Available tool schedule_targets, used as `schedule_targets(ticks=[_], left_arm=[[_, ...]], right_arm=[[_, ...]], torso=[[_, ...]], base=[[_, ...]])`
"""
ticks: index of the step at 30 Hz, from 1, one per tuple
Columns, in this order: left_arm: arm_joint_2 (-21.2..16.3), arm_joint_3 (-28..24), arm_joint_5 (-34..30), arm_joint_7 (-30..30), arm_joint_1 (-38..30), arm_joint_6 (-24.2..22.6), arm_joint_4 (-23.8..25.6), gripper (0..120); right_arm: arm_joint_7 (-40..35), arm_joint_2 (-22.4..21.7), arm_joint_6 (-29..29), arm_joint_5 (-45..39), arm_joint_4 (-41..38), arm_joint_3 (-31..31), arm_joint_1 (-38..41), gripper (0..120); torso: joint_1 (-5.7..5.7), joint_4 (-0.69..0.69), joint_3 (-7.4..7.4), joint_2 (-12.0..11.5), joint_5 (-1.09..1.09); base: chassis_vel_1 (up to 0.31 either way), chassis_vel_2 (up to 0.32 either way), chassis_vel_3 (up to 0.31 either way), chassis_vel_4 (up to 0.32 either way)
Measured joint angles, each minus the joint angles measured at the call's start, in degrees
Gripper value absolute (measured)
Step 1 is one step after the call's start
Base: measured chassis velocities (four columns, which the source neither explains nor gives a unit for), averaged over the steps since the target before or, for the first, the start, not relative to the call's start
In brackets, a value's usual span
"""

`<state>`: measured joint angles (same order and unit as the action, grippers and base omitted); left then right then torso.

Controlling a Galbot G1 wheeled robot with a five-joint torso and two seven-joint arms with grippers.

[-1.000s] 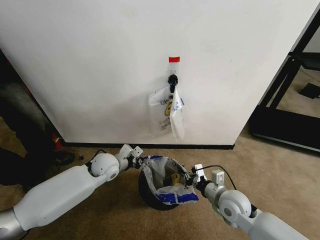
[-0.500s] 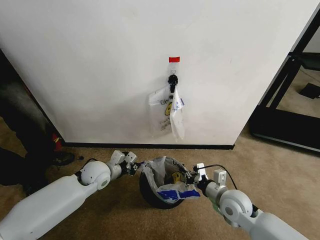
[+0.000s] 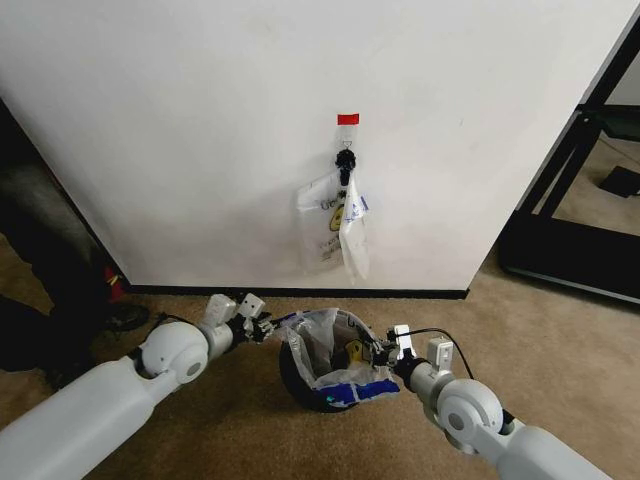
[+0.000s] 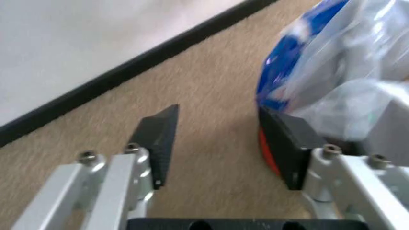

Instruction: Pick up the garbage bag from the wall and place it over the trash bin.

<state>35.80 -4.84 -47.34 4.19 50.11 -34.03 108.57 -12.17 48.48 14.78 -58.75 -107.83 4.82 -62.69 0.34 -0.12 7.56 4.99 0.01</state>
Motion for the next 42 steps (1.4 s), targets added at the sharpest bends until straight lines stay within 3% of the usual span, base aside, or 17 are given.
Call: schedule_targets(ticks=[5, 8, 9, 12, 16, 21, 30, 42], left_arm=[[-0.3, 3.1, -0.3, 1.8, 2.7, 0.5, 0.9, 71], [-0.2, 5.1, -4.6, 9.5, 3.9, 1.1, 4.6, 86], [-0.2, 5.1, -4.6, 9.5, 3.9, 1.1, 4.6, 86], [1.1, 6.8, -11.2, 17.9, 4.0, -0.2, 8.9, 97], [3.2, 6.7, -25.7, 31.1, 4.4, -3.1, 16.6, 100], [5.1, 5.0, -34.5, 39.6, 5.1, -5.0, 19.8, 100], [7.5, 2.9, -37.0, 42.8, 4.1, -5.5, 18.8, 99], [8.3, 0.5, -39.9, 42.9, 1.7, -5.4, 17.8, 91]], right_arm=[[0.0, 0.1, 0.0, 0.3, -0.1, 0.0, -0.1, 1], [-0.1, 0.0, 0.0, 0.5, -0.2, -0.7, -0.5, 1], [-0.1, 0.0, 0.0, 0.5, -0.2, -0.7, -0.5, 1], [-0.2, 0.3, -0.2, 0.8, 0.1, -1.2, -0.9, 1], [-0.6, 1.2, -0.7, 1.1, 0.7, -1.7, -1.3, 1], [-1.4, 2.5, -1.5, 1.3, 1.4, -2.4, -1.7, 1], [-2.4, 6.2, -2.4, 1.5, 1.6, -4.9, -3.9, 1], [-2.6, 6.7, -2.6, 1.8, 1.7, -4.6, -4.4, 1]], torso=[[0.00, 0.00, 0.00, 0.0, 0.01], [0.00, 0.00, 0.00, 0.0, 0.00], [0.00, 0.00, 0.00, 0.0, 0.00], [0.00, -0.02, 0.00, 0.0, 0.00], [0.00, -0.02, 0.00, 0.0, -0.01], [0.00, -0.02, 0.00, 0.0, -0.01], [0.00, -0.02, 0.00, 0.0, -0.01], [0.00, -0.01, 0.00, 0.0, -0.01]], base=[[0.000, 0.000, 0.000, 0.000], [0.000, 0.000, 0.000, 0.000], [0.000, 0.000, 0.000, 0.000], [0.000, 0.000, 0.000, 0.000], [0.000, 0.000, 0.000, 0.000], [0.000, 0.000, 0.000, 0.000], [0.000, 0.000, 0.000, 0.000], [0.000, 0.000, 0.000, 0.000]])
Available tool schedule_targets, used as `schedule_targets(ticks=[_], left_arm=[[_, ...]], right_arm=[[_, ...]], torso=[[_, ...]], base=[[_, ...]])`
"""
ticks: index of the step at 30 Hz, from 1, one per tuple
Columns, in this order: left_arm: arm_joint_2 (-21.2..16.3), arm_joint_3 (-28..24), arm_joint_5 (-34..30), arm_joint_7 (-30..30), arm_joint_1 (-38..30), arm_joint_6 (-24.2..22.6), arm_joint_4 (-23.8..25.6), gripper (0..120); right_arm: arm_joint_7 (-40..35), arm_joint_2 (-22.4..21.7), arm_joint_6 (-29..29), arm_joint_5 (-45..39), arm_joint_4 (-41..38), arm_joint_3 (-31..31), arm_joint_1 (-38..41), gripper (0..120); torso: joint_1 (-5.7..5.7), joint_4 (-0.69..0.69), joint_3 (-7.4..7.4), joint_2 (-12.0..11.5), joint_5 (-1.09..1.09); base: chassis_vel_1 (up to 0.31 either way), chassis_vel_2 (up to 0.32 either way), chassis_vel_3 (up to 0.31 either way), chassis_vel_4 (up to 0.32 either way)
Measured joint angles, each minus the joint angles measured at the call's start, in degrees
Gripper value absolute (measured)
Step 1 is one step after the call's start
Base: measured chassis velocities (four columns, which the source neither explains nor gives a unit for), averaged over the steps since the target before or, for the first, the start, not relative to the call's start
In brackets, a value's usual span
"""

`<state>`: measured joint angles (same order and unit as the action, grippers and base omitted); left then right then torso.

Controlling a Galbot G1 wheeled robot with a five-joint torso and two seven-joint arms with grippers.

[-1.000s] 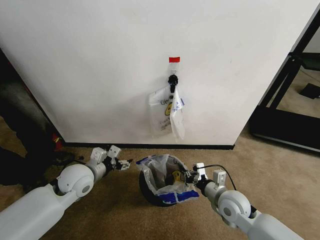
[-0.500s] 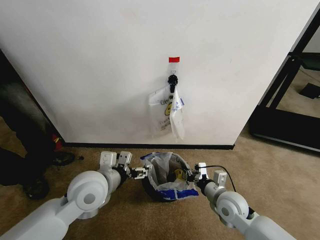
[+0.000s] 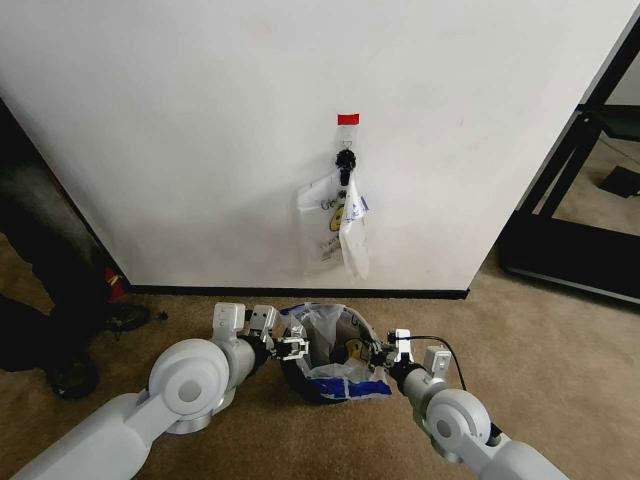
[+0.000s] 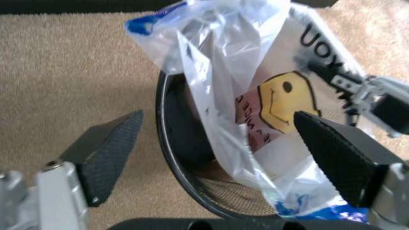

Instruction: Pick up the garbage bag from the wall and place it over the trash bin.

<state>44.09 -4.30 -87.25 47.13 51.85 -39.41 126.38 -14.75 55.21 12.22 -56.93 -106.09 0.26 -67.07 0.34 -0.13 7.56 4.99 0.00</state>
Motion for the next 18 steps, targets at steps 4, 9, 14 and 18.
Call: schedule_targets(ticks=[4, 9, 14, 18], left_arm=[[0.3, -0.6, 0.1, -0.1, -0.3, -0.3, -1.1, 77], [0.9, -1.4, 0.8, -0.5, -0.3, -0.5, -2.7, 58], [1.1, -1.7, 2.5, -1.0, -0.1, -0.1, -3.6, 36], [0.9, -1.8, 3.1, -1.2, 0.3, 0.0, -3.5, 25]], right_arm=[[0.0, 0.0, 0.0, -0.1, -0.1, 0.0, 0.2, 1], [0.0, -0.2, 0.0, -0.4, -0.5, 0.1, 0.3, 1], [0.0, -0.7, 0.1, -0.6, -0.7, 0.0, 0.4, 1], [0.0, -0.7, 0.1, -0.6, -0.7, -0.1, 0.4, 1]], torso=[[0.00, 0.00, 0.00, 0.0, 0.00], [0.00, 0.00, 0.00, 0.0, 0.00], [0.00, 0.00, 0.00, 0.0, 0.00], [0.00, 0.00, 0.00, 0.0, 0.00]], base=[[0.000, 0.000, 0.000, 0.000], [0.000, 0.000, 0.000, 0.000], [0.000, 0.000, 0.000, 0.000], [0.000, 0.000, 0.000, 0.000]])
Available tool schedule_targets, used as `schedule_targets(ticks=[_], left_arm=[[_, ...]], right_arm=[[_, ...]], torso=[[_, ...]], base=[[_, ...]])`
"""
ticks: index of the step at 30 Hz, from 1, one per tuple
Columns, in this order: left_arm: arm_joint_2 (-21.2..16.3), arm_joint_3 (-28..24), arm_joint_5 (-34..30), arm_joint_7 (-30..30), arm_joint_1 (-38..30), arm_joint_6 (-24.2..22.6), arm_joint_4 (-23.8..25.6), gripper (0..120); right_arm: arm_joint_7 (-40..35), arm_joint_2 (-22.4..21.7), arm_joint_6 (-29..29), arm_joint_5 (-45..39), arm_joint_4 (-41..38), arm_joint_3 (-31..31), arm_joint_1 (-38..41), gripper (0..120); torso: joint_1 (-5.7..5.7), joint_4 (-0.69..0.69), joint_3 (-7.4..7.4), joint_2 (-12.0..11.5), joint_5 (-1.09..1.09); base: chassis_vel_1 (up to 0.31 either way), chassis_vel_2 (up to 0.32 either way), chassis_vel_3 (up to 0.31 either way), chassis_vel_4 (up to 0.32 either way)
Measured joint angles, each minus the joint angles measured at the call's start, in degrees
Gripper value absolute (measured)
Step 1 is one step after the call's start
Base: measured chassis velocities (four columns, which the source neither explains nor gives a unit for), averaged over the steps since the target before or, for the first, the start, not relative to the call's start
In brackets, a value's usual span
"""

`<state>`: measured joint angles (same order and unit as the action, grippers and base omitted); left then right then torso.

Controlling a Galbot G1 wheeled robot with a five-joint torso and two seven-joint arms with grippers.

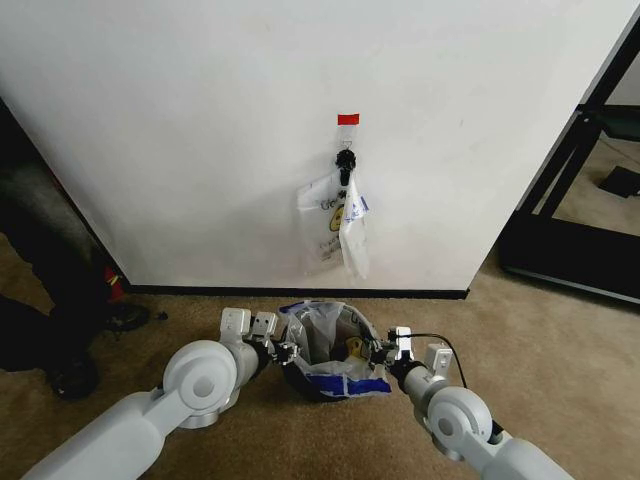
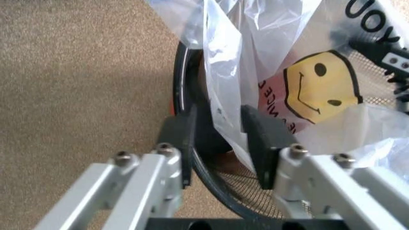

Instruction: Pick up the garbage bag from the wall and place it over the trash bin.

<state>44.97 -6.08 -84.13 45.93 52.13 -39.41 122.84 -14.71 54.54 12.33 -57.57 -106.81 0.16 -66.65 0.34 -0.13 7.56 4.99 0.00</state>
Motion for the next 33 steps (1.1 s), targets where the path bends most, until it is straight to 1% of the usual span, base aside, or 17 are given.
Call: schedule_targets(ticks=[3, 6, 18, 26, 33], left_arm=[[0.0, -0.1, 0.4, -0.1, 0.4, 0.0, 0.1, 11], [0.0, -0.1, 0.9, -0.1, 0.6, 0.0, 0.1, 0], [-0.9, 2.2, 0.9, -0.8, 1.7, 0.2, -0.2, 0], [-1.5, 4.3, 1.0, -1.4, 4.3, 0.2, -0.6, 0], [-1.6, 5.2, 1.5, -2.2, 5.7, 0.2, -2.0, 0]], right_arm=[[0.0, 0.1, 0.0, 0.0, 0.0, 0.0, 0.0, 1], [0.1, 0.3, 0.0, 0.0, 0.0, 0.0, -0.1, 1], [0.6, 0.5, -0.2, 0.0, 0.0, -1.1, -1.1, 1], [1.4, 0.5, -0.5, -0.5, -0.5, -2.1, -1.8, 1], [2.3, 0.2, -0.8, -1.3, -1.1, -3.1, -2.8, 1]], torso=[[0.00, 0.00, 0.00, 0.0, 0.00], [0.00, 0.00, 0.00, 0.0, 0.00], [0.00, 0.00, 0.00, 0.0, 0.00], [0.00, 0.00, 0.00, 0.0, 0.00], [0.00, 0.00, 0.00, 0.0, 0.01]], base=[[0.000, 0.000, 0.000, 0.000], [0.000, 0.000, 0.000, 0.000], [0.000, 0.000, 0.000, 0.000], [0.000, 0.000, 0.000, 0.000], [0.000, 0.000, 0.000, 0.000]])
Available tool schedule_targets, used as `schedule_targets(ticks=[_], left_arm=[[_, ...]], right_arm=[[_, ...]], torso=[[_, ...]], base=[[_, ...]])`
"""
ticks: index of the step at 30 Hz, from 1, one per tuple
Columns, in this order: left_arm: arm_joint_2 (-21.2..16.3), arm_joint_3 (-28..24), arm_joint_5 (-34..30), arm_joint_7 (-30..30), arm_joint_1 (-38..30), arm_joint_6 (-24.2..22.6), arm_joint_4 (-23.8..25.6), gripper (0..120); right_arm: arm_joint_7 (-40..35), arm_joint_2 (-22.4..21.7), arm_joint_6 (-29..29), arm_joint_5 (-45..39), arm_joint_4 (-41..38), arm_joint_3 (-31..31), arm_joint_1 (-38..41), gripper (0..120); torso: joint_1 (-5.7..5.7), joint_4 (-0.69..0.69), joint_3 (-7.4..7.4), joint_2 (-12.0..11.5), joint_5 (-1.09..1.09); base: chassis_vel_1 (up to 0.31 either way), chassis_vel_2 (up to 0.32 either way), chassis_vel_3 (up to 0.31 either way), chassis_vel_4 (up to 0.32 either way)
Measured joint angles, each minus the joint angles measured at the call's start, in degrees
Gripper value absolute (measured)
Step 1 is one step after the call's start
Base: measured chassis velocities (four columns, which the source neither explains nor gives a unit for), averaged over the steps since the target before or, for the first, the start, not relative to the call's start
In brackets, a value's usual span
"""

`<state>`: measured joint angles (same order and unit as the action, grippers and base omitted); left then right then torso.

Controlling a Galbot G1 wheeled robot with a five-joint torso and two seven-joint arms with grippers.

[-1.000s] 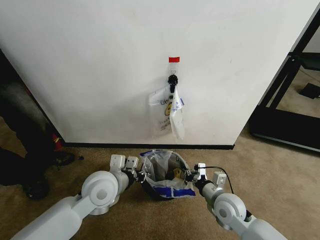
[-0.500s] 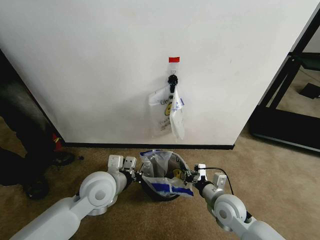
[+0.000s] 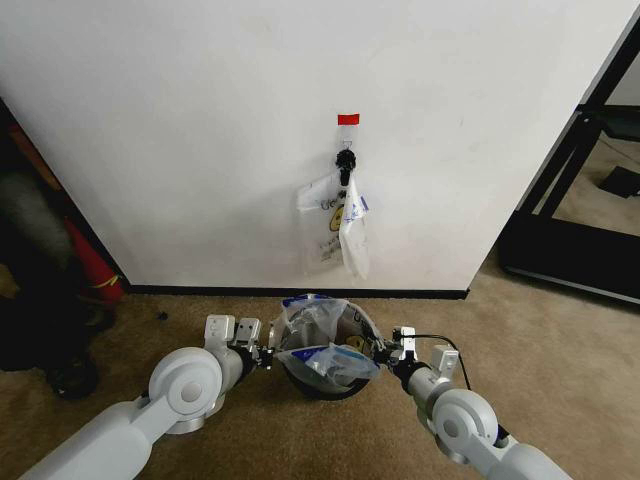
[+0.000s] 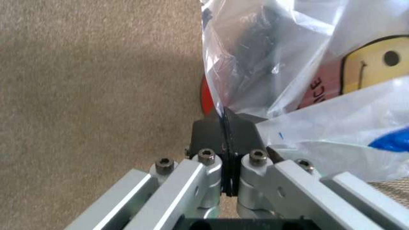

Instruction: Pick up the garbage bag from the wall and place it over the trash bin.

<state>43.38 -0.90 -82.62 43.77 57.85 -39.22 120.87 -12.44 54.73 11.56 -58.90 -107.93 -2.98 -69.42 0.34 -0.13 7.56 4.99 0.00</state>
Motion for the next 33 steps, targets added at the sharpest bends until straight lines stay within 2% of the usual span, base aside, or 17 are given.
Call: schedule_targets(ticks=[12, 24, 33], left_arm=[[-1.0, 1.0, 0.7, -1.7, 2.8, -0.1, -0.1, 0], [0.0, 1.9, 3.7, -5.1, 7.7, -0.3, -0.9, 0], [1.0, 1.9, 6.1, -7.9, 11.0, 1.1, 0.3, 0]], right_arm=[[0.6, 0.8, -1.3, -1.6, 0.5, -2.0, -1.4, 1], [0.7, 1.5, -1.5, -6.0, 0.1, -3.0, -1.9, 1], [-1.4, 3.8, -1.5, -8.0, 0.4, -2.9, -1.3, 1]], torso=[[0.00, 0.00, 0.00, 0.0, 0.00], [0.00, 0.00, 0.00, 0.0, 0.00], [0.00, 0.00, 0.00, 0.0, 0.00]], base=[[0.000, 0.000, 0.000, 0.000], [0.000, 0.000, 0.000, 0.000], [0.000, 0.000, 0.000, 0.000]])
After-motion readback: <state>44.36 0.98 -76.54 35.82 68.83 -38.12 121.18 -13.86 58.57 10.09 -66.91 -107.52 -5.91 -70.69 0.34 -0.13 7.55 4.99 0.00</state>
